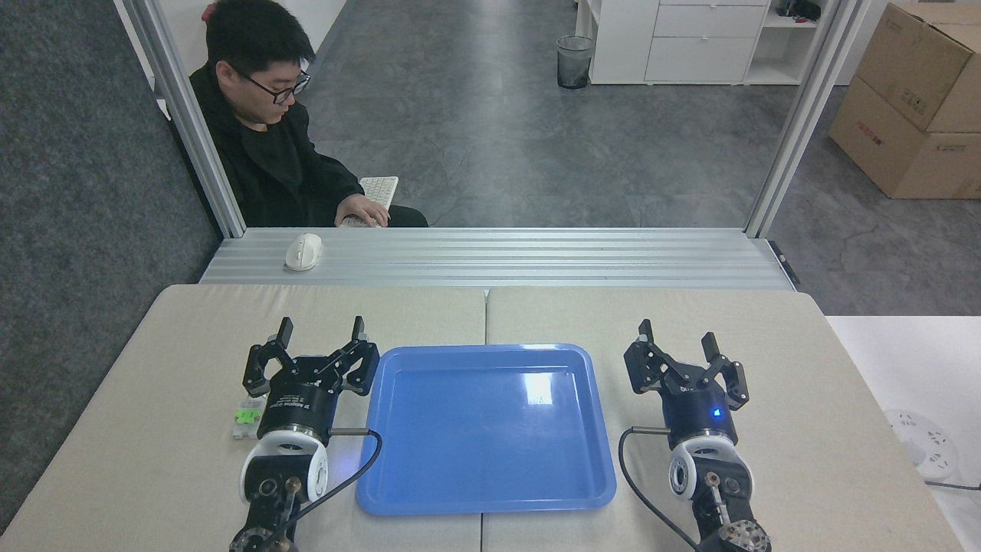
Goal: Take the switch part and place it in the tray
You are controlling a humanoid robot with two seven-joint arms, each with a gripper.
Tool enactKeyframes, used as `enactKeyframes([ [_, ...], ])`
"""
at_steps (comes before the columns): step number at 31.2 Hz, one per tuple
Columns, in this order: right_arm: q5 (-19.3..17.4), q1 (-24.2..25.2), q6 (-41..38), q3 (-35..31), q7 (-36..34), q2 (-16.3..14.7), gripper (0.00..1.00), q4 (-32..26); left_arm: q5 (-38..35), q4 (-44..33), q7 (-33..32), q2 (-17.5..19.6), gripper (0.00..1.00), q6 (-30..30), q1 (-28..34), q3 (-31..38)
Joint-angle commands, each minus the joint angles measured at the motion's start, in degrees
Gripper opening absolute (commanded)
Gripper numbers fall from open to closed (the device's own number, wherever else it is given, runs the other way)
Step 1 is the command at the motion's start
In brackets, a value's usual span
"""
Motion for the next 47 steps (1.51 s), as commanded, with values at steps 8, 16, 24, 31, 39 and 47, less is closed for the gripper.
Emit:
enactKeyframes([
  [8,0.0,0.0,0.0,0.0,0.0,0.1,1.0,0.0,0.0,0.1,0.0,0.0,0.99,-0.1,-0.1,0.0],
  [16,0.0,0.0,0.0,0.0,0.0,0.1,1.0,-0.1,0.0,0.1,0.0,0.0,0.99,-0.5,0.0,0.0],
  [24,0.0,0.0,0.0,0.0,0.0,0.1,1.0,0.0,0.0,0.1,0.0,0.0,0.99,-0.5,0.0,0.0],
  [31,0.0,0.0,0.0,0.0,0.0,0.1,1.0,-0.1,0.0,0.1,0.0,0.0,0.99,-0.5,0.0,0.0],
  [39,0.0,0.0,0.0,0.0,-0.1,0.1,1.0,-0.1,0.0,0.1,0.0,0.0,0.99,-0.5,0.2,0.0],
  [47,0.0,0.0,0.0,0.0,-0.2,0.1,1.0,-0.1,0.0,0.6,0.0,0.2,0.99,-0.5,0.2,0.2],
])
